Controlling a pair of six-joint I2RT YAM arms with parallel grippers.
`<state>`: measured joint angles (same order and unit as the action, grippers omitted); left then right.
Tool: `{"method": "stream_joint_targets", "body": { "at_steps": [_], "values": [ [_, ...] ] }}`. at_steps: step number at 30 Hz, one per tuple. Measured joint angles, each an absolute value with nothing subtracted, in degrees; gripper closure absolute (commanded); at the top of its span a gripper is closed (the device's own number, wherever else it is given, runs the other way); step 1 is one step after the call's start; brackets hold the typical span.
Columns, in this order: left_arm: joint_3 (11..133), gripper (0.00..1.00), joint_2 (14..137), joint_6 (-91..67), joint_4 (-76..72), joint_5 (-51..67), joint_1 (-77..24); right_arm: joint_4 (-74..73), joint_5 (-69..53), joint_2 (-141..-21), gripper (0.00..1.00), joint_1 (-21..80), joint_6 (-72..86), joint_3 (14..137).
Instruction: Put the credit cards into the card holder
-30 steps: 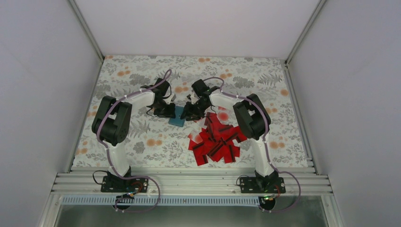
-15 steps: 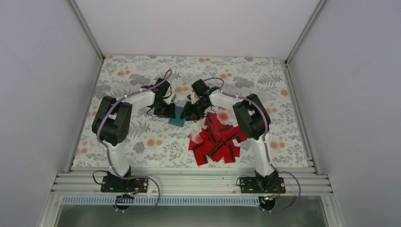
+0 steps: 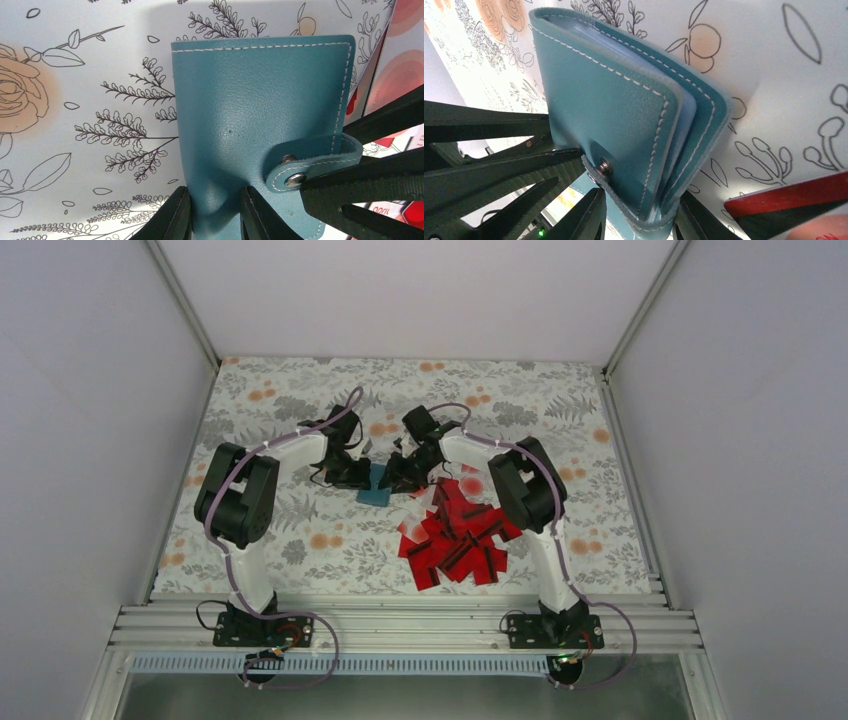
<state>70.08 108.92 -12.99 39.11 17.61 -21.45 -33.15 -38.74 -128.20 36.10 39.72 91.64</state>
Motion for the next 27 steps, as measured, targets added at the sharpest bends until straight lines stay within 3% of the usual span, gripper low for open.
{"method": "stream_joint_targets", "body": {
  "at_steps": [27],
  "values": [
    [69.08, 0.76, 108.53, -13.1, 37.34, 17.47, -21.41, -42.57, -38.35, -133.23, 0.67, 36.1, 45.91, 100.95]
  ]
}}
